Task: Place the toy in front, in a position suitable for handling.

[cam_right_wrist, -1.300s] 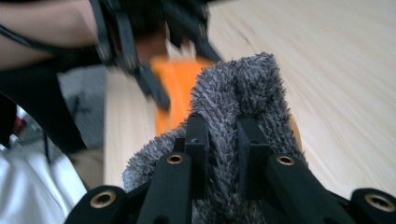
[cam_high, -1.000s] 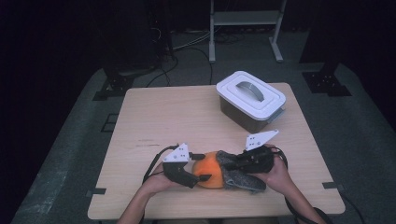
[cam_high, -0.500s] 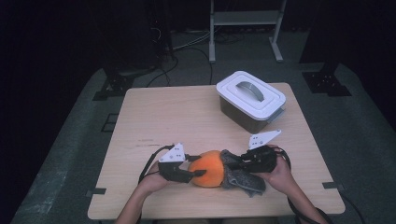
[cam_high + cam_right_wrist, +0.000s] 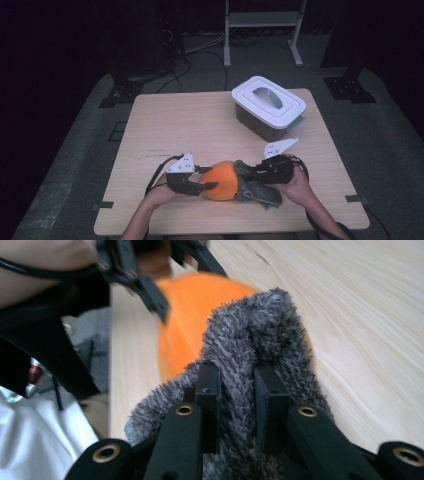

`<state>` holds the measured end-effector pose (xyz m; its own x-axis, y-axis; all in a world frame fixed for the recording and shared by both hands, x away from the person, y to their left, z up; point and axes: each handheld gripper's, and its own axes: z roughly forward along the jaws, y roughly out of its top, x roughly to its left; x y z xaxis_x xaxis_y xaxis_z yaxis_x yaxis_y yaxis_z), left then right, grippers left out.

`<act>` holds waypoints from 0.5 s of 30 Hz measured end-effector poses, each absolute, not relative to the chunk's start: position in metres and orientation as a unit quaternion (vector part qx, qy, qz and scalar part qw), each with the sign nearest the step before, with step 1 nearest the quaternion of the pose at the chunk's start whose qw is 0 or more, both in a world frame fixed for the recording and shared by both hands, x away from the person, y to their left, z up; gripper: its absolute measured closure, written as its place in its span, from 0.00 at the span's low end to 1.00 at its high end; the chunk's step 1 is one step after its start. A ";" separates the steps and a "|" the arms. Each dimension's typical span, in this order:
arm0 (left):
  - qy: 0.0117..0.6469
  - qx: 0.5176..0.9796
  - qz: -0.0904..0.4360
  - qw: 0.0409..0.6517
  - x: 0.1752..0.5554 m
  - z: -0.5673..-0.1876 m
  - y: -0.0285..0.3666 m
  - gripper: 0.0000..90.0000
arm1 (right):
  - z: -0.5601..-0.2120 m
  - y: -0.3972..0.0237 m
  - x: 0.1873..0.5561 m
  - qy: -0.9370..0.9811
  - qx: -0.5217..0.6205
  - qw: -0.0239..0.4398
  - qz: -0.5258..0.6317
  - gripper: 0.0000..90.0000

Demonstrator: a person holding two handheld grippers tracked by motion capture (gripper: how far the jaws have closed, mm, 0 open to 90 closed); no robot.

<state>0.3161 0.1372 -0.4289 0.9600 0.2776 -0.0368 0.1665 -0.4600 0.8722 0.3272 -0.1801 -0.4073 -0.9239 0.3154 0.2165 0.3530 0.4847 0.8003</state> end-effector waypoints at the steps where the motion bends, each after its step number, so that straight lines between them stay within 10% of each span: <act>1: 0.132 0.852 0.055 0.503 0.316 -0.429 0.138 0.52 | -0.410 -0.185 0.329 -0.870 -0.205 0.008 -0.449 0.84; 15: 0.121 0.852 0.064 0.505 0.311 -0.427 0.127 0.49 | -0.392 -0.173 0.318 -0.863 -0.178 -0.004 -0.472 0.83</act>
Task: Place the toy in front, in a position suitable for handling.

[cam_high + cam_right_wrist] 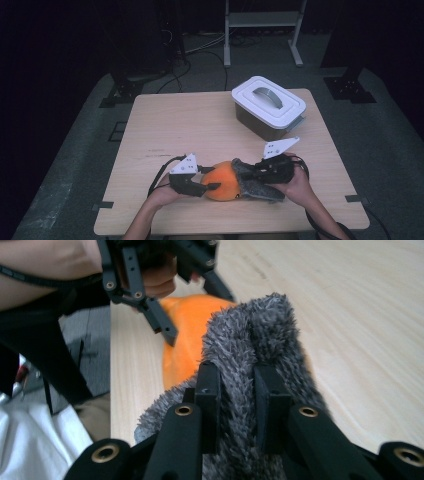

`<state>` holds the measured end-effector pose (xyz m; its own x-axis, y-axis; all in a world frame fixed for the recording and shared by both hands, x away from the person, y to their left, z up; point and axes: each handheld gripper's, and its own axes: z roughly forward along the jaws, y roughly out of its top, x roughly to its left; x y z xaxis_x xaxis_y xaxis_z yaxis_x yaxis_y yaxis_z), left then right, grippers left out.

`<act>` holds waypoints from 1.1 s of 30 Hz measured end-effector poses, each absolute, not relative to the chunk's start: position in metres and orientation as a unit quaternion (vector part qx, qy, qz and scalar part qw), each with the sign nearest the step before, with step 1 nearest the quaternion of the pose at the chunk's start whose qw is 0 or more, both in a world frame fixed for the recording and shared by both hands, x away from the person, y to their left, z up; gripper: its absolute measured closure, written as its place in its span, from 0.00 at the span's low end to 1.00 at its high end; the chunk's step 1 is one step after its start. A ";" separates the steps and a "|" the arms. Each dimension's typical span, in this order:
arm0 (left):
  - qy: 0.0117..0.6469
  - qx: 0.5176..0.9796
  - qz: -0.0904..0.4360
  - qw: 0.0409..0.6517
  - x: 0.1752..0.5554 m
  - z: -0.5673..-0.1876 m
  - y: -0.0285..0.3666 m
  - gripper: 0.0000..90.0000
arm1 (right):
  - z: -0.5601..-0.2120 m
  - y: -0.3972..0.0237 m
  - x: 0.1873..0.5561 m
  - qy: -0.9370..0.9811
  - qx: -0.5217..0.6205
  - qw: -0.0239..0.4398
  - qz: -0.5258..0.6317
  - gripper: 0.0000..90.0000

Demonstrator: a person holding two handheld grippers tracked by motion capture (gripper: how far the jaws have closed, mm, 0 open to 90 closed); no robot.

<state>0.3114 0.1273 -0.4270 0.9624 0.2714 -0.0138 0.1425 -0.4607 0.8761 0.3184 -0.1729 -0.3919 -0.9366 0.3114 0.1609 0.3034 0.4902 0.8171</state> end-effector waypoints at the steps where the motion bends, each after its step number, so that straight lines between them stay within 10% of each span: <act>1: 0.121 0.853 0.064 0.504 0.311 -0.427 0.127 0.47 | -0.394 -0.170 0.318 0.868 0.175 0.006 0.465 0.83; 7: 0.154 0.851 0.069 0.497 0.313 -0.426 0.121 0.19 | -0.405 -0.180 0.325 0.869 0.190 -0.002 0.457 0.83; 17: 0.091 0.838 0.163 0.513 0.302 -0.422 0.111 0.57 | -0.386 -0.189 0.322 0.848 0.188 0.012 0.495 0.86; 33: 0.113 0.845 0.118 0.509 0.312 -0.430 0.120 0.43 | -0.391 -0.179 0.323 0.861 0.182 0.012 0.476 0.85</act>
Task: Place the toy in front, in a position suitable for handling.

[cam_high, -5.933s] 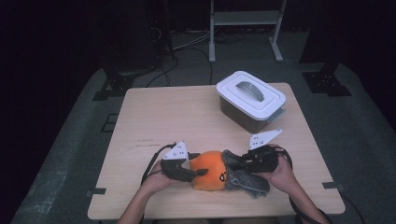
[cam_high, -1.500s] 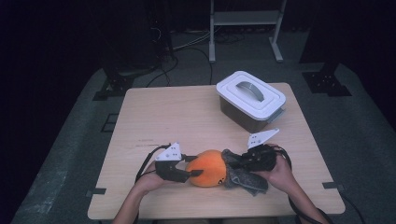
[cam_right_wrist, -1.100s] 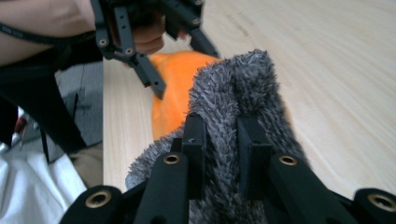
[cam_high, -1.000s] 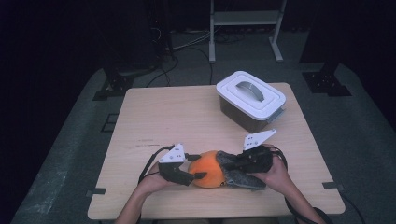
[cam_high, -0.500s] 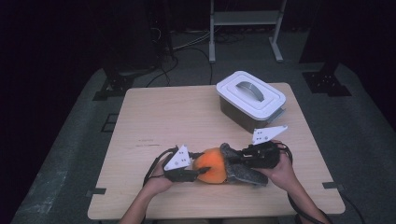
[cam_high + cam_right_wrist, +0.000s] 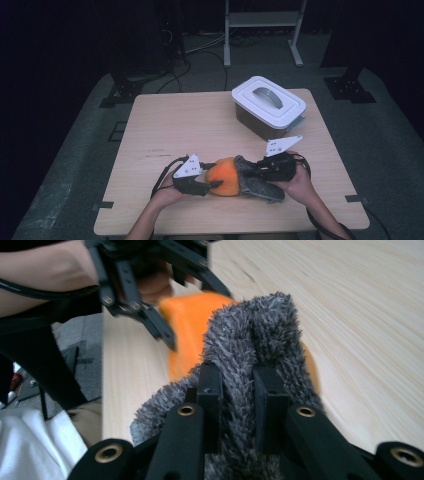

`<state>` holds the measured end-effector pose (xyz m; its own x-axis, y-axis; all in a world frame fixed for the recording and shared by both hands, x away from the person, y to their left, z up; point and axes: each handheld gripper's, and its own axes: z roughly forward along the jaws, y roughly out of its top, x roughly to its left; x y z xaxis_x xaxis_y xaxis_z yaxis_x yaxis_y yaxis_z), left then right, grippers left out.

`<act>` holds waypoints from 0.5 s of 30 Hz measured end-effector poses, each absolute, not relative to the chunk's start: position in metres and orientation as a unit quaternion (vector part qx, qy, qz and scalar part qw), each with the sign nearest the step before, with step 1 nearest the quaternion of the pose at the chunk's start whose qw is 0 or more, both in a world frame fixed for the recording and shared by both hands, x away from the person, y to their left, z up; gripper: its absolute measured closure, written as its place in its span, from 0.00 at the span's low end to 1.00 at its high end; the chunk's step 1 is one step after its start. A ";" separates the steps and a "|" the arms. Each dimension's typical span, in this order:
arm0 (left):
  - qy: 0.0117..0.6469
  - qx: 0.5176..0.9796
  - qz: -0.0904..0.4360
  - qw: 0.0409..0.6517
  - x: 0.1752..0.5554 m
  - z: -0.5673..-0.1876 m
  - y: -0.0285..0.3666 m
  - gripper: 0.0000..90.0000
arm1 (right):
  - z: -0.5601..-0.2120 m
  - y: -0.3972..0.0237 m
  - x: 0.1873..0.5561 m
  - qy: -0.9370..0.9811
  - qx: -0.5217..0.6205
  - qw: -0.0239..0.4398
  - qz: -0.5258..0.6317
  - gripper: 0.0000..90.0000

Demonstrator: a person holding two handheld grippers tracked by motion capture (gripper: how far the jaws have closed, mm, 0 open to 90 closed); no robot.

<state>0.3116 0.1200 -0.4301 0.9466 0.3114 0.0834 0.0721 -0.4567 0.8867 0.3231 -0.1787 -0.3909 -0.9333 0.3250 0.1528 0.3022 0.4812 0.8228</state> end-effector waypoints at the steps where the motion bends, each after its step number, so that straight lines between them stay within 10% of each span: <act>1: 0.117 0.846 0.116 0.506 0.312 -0.429 0.120 0.43 | -0.391 -0.179 0.323 0.861 0.182 0.012 0.476 0.85; 6: 0.147 0.851 0.094 0.495 0.314 -0.426 0.115 0.21 | -0.404 -0.173 0.325 0.863 0.186 -0.017 0.470 0.85; 15: 0.074 0.855 0.144 0.492 0.302 -0.425 0.107 0.49 | -0.382 -0.170 0.313 0.851 0.162 -0.007 0.500 0.85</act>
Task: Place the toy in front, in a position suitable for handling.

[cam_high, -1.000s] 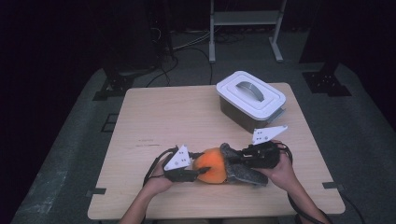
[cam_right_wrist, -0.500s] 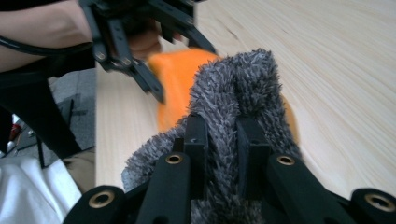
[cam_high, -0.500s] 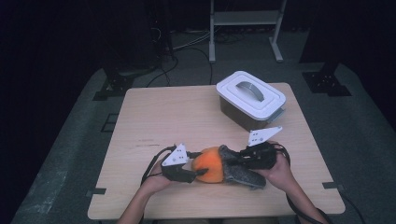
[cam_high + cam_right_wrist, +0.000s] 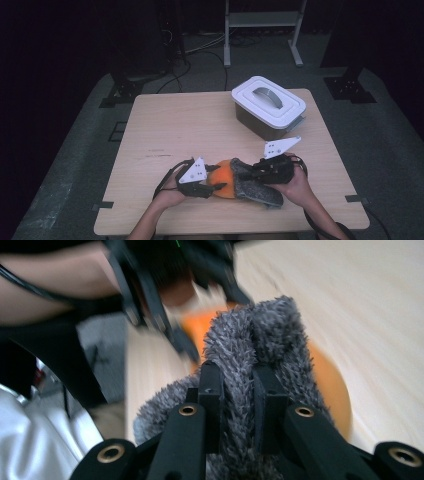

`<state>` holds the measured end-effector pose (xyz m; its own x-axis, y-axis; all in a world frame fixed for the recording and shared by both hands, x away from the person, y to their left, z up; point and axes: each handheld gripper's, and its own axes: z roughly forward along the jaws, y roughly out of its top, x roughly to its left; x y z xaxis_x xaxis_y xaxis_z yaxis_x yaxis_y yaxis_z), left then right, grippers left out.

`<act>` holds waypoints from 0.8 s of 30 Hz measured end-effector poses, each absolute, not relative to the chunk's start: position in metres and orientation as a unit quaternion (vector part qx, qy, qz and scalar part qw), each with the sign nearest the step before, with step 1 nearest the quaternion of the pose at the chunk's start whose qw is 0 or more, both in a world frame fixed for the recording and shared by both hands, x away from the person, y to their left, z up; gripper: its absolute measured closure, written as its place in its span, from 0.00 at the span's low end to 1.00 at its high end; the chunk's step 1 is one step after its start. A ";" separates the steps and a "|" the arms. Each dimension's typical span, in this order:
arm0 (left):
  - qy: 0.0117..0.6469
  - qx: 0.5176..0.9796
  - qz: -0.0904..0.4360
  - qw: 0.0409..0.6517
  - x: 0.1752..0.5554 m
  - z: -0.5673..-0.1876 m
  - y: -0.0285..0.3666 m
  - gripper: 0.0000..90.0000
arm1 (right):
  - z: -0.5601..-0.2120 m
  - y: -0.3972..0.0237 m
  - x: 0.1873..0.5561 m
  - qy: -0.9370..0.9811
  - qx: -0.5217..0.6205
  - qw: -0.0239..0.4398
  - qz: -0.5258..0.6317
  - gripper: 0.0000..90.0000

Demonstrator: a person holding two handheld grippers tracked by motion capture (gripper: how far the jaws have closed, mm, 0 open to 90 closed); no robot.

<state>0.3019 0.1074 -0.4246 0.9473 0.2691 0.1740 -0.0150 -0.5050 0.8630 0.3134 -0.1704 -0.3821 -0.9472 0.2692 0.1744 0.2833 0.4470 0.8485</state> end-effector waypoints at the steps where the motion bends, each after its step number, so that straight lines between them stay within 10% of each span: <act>1: 0.074 0.854 0.146 0.493 0.301 -0.425 0.106 0.49 | -0.382 -0.170 0.313 -0.851 -0.162 0.007 -0.500 0.85; 17: 0.078 0.852 0.154 0.494 0.300 -0.420 0.099 0.44 | -0.374 -0.166 0.312 -0.873 -0.158 -0.036 -0.460 0.82; 24: 0.130 0.857 0.118 0.484 0.309 -0.422 0.103 0.20 | -0.389 -0.174 0.320 -0.876 -0.178 -0.014 -0.448 0.84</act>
